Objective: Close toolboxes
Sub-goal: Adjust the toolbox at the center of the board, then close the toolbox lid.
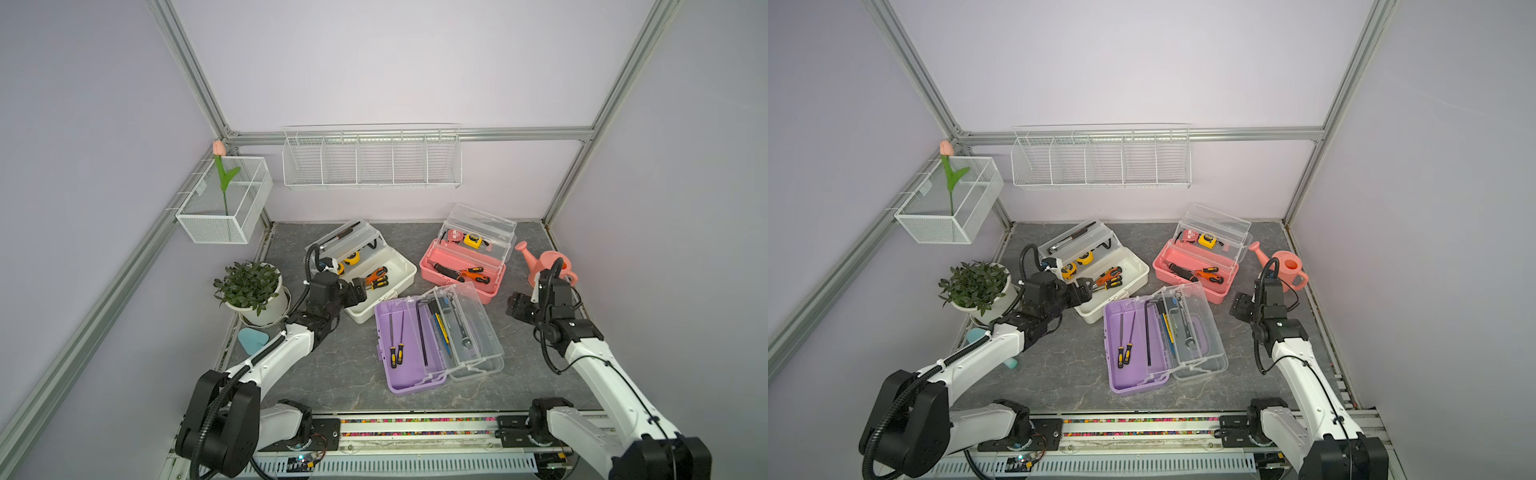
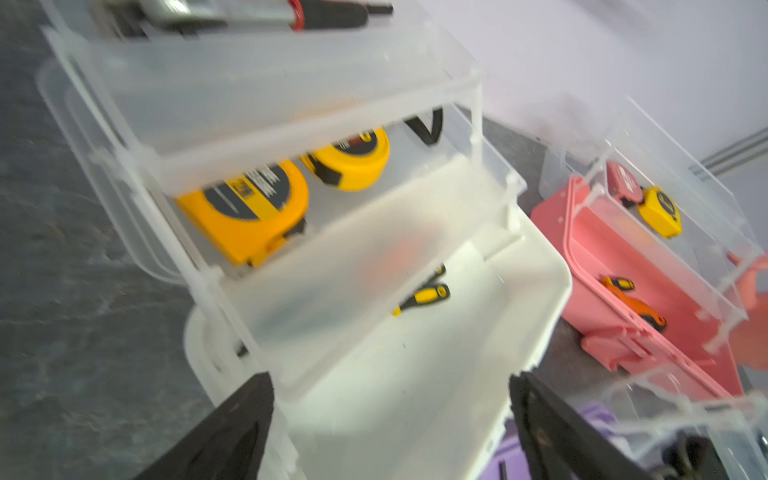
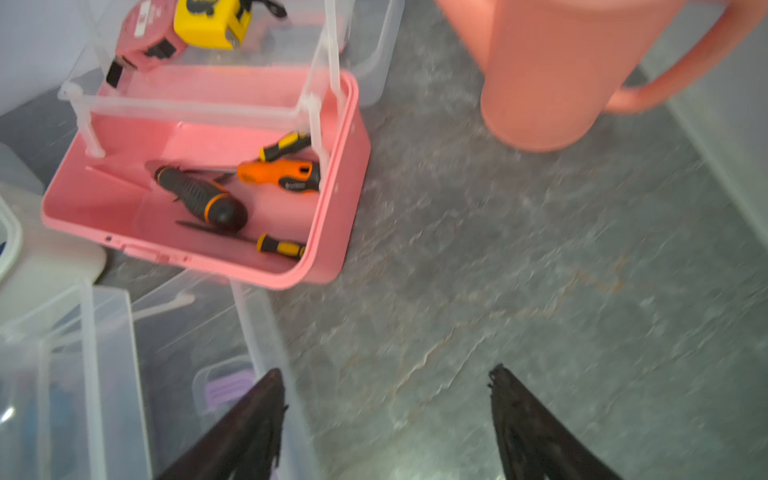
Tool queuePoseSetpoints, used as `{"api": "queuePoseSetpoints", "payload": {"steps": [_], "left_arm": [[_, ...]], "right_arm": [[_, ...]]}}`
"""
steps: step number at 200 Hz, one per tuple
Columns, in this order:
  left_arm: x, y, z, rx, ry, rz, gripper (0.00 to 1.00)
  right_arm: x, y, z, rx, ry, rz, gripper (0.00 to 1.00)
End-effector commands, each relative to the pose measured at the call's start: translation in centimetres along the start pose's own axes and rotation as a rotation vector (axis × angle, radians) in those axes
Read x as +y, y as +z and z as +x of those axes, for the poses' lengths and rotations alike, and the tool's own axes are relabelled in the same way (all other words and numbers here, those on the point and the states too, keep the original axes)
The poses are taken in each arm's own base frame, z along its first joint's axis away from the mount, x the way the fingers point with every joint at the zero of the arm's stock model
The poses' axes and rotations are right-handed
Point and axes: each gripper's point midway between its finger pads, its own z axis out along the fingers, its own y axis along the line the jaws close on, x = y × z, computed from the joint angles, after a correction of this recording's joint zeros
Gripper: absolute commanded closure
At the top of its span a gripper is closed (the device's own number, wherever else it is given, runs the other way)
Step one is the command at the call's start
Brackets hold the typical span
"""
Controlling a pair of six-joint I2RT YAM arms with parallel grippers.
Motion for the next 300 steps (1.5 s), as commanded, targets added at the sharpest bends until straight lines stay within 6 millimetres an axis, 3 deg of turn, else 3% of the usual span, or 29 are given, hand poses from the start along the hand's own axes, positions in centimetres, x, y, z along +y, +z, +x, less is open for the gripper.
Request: {"api": "queuePoseSetpoints", "payload": {"steps": [1,48,94,116,151,176,226,260,273,300], "left_arm": [[-1.6,-1.5,2.3,0.083,-0.060,0.044,0.09],[-2.6,-3.7,6.0,0.152,-0.155,0.125,0.09],[-2.2,-3.9,10.4,0.259,-0.181,0.140,0.09],[-2.1,-3.9,11.6,0.287,-0.193,0.150,0.09],[-2.3,-3.5,11.6,0.280,-0.203,0.164,0.09],[-2.5,-3.0,11.9,0.289,-0.209,0.167,0.09],[-2.3,-2.7,12.7,0.304,-0.224,0.163,0.09],[-2.5,-2.7,12.5,0.299,-0.218,0.168,0.09],[-2.5,-2.6,12.6,0.302,-0.214,0.168,0.09],[-2.5,-2.5,12.7,0.306,-0.215,0.168,0.09]], "right_arm": [[0.8,-0.3,6.7,0.250,0.084,-0.075,0.29],[1.0,-0.6,11.0,0.356,0.066,-0.077,0.44],[1.0,-1.4,13.4,0.382,0.049,-0.099,0.50],[1.7,-1.4,13.9,0.385,0.065,-0.140,0.53],[2.0,-1.6,14.6,0.393,0.039,-0.144,0.54],[1.7,-1.6,15.6,0.416,0.045,-0.134,0.61],[1.1,-2.9,17.7,0.460,0.047,-0.126,0.61],[1.1,-3.1,17.9,0.456,0.037,-0.116,0.65],[1.2,-2.9,17.9,0.460,0.027,-0.108,0.68],[1.4,-2.6,17.7,0.461,0.003,-0.099,0.85]]}}
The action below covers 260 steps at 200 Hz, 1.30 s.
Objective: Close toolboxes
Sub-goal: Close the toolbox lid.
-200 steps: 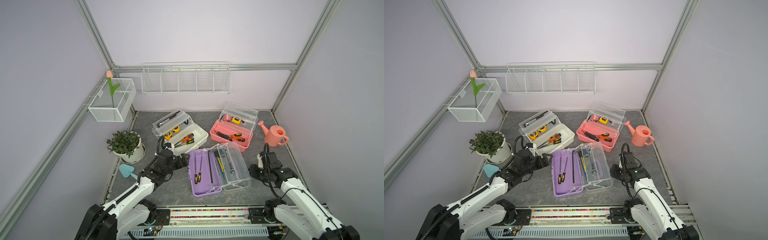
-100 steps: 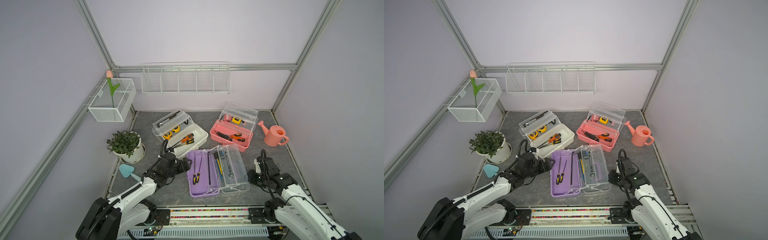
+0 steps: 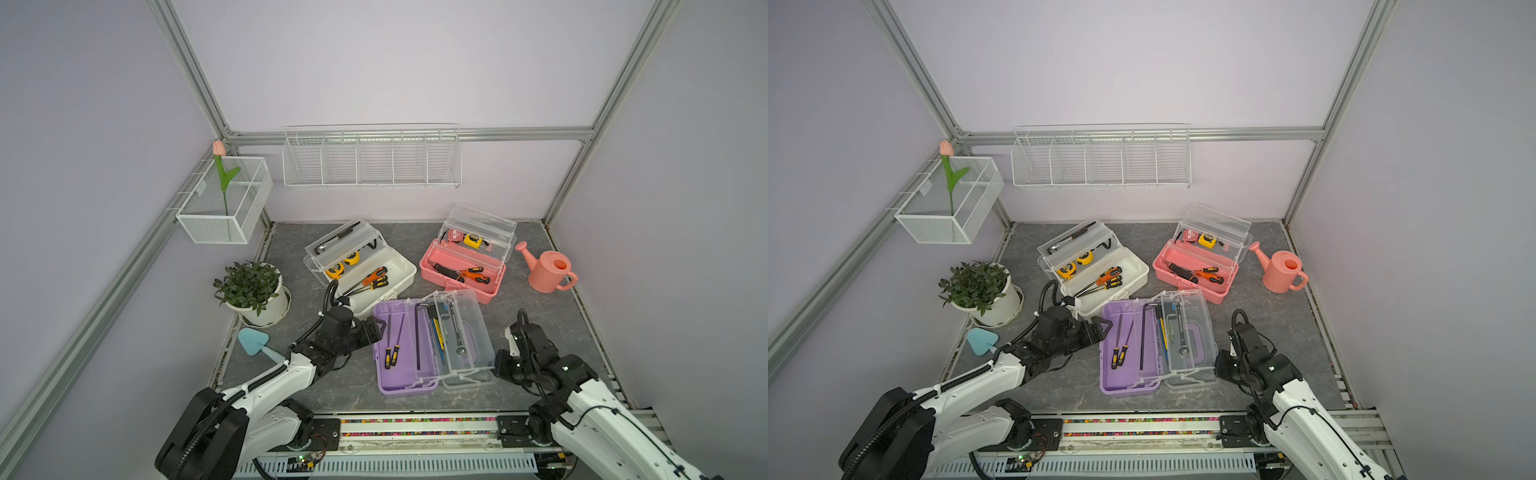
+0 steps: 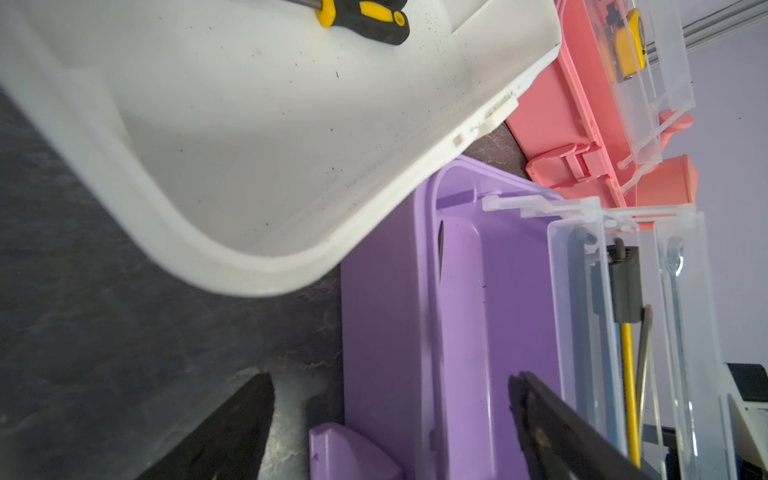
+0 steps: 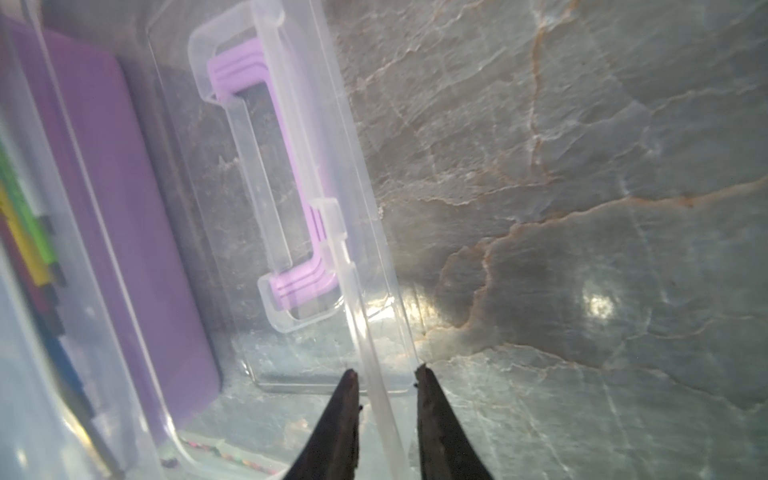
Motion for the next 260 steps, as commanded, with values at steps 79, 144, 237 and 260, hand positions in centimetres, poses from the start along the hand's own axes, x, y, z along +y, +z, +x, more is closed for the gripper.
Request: {"api": "queuePoseSetpoints", "payload": {"steps": [79,144,237,260], "left_arm": [[-2.1,1.0,-0.5,-0.004,0.015,0.056,0.09],[-5.0,2.3,-0.7,0.009,0.047,0.126,0.09],[-10.1,5.8,0.0,0.030,0.065,0.259,0.09],[-11.0,6.6,0.4,0.040,0.062,0.282,0.09]], "right_arm": [[0.8,-3.7,-3.8,-0.090,-0.099,0.122,0.90],[2.1,-7.4,-7.4,-0.198,-0.145,0.186,0.86],[4.9,-10.8,-10.4,-0.263,-0.267,0.196,0.92],[5.6,-11.2,-10.9,-0.268,-0.341,0.237,0.93]]}}
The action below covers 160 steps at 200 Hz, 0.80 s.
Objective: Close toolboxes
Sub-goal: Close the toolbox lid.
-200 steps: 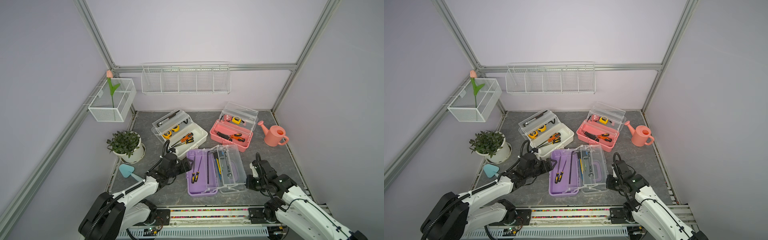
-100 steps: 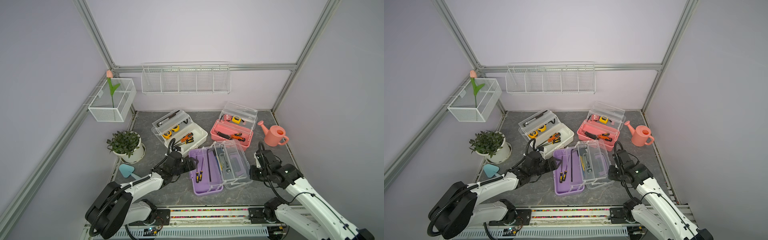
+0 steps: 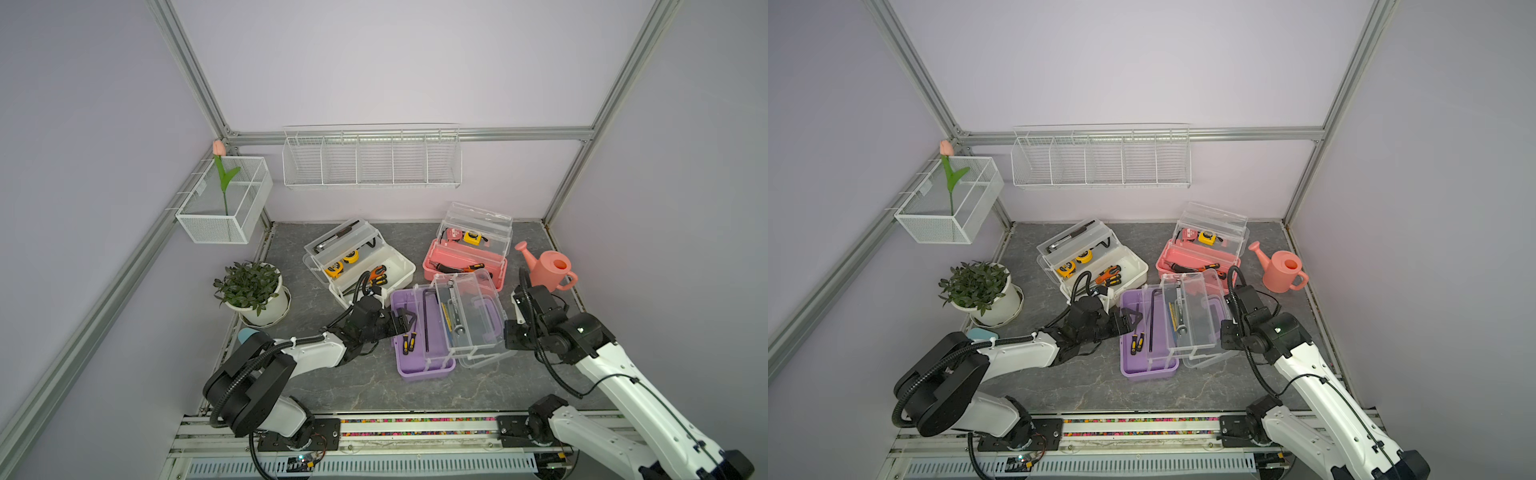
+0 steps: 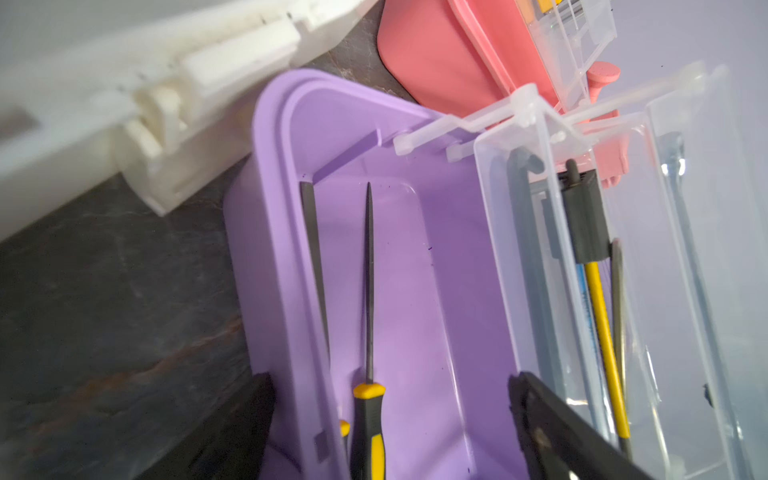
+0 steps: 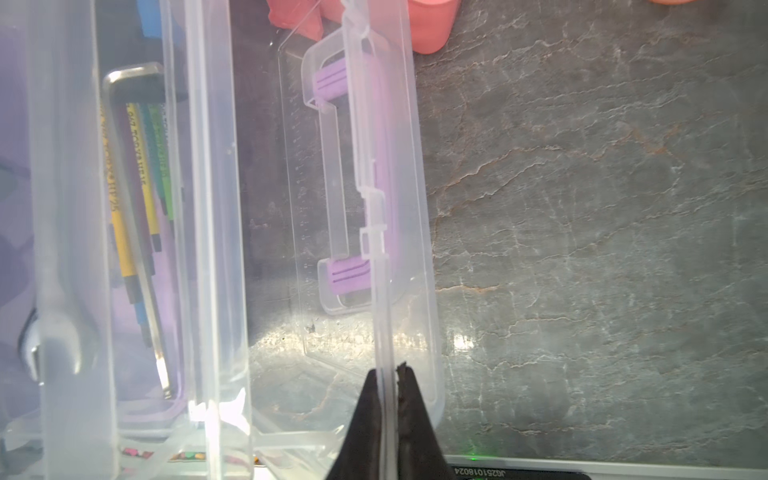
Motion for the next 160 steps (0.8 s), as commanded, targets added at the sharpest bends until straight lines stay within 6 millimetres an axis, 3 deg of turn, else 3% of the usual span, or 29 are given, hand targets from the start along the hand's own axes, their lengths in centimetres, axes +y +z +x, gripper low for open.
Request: {"api": "queuePoseSetpoints", "payload": {"steps": [1,35,119,160], "left_arm": [[-3.4,0.8,-1.2,-0.033,-0.006,0.105,0.09],[-3.9,1.4,-1.4,-0.043,-0.011,0.125,0.09],[-4.3,0.8,-1.8,-0.069,0.006,0.134,0.09],[-4.1,0.2,-1.9,-0.090,0.002,0.134,0.09]], "right_arm": [[1.1,-1.6,-3.6,-0.131,-0.023,0.000,0.93],[2.0,-2.3,-4.5,-0.167,-0.128,0.064,0.93],[7.5,-3.6,-6.2,-0.237,-0.420,0.183,0.91],[10.9,-3.1,-5.4,-0.241,-0.494,0.169,0.90]]}}
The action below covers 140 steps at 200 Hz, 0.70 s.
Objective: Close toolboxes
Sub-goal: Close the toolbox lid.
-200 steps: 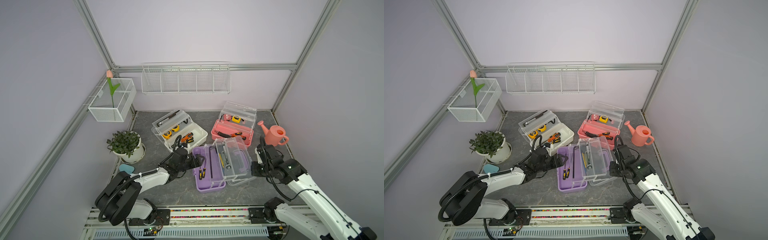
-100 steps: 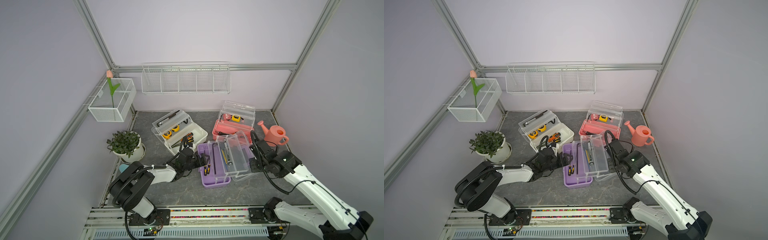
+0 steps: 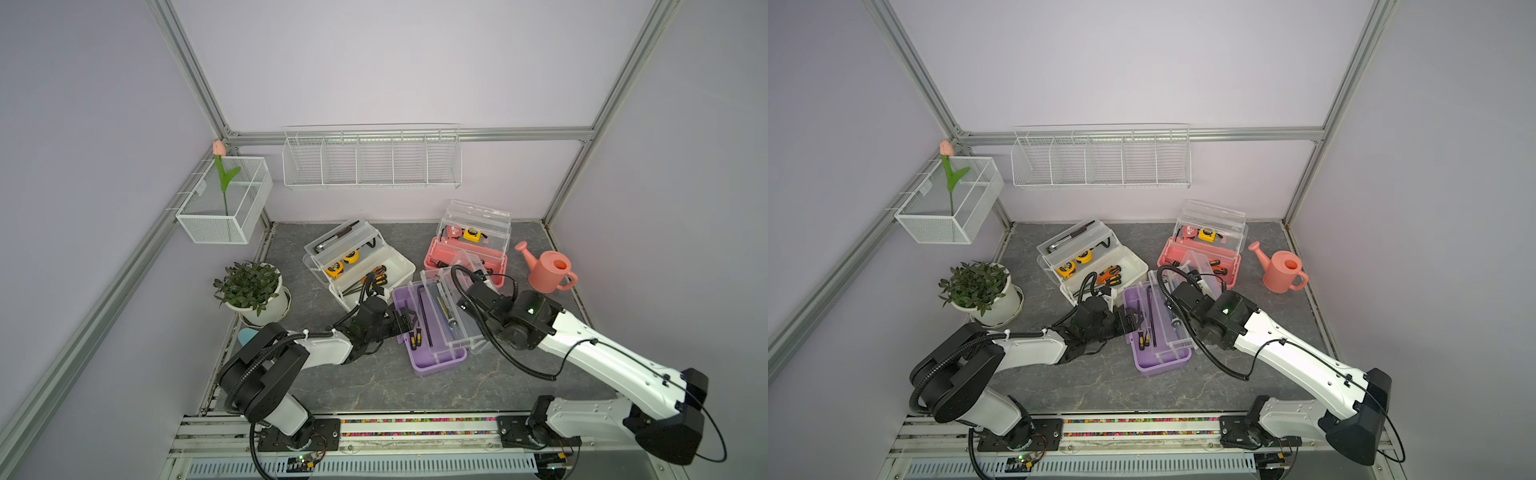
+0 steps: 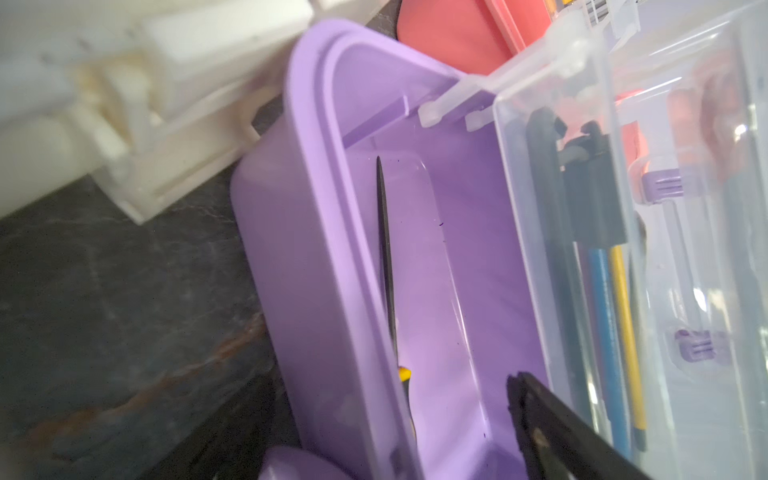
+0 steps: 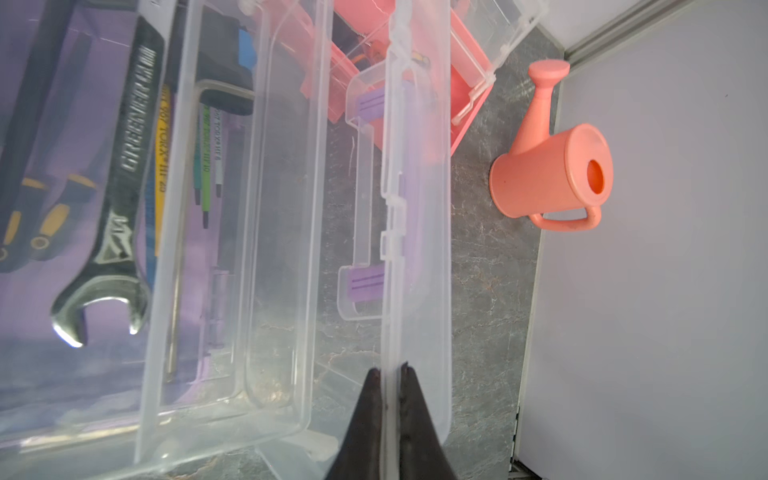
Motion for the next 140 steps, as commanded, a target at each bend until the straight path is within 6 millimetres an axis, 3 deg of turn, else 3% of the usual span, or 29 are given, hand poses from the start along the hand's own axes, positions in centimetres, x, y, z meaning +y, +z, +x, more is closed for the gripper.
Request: {"api": "queuePoseSetpoints", "payload": {"steps": [1,52,96,140], "left_arm": [[-4.6,-1.1,-1.8,-0.073,0.025,0.154,0.09],[-4.1,-3.9,-2.7,-0.129,0.082,0.084,0.08],[-1.8,-7.1,-3.3,-0.200,0.101,-0.056,0.06],[0.0,-6.5,-2.3,-0.192,0.083,-0.078,0.05]], "right_arm": [[4.2,-0.8,-2.7,-0.080,0.029,-0.118,0.90],[7.0,-1.6,-3.4,-0.096,-0.075,-0.064,0.90],[8.1,-2.5,-4.1,-0.117,-0.137,0.012,0.90],[8.8,-2.6,-4.6,-0.108,-0.192,0.074,0.92]]}}
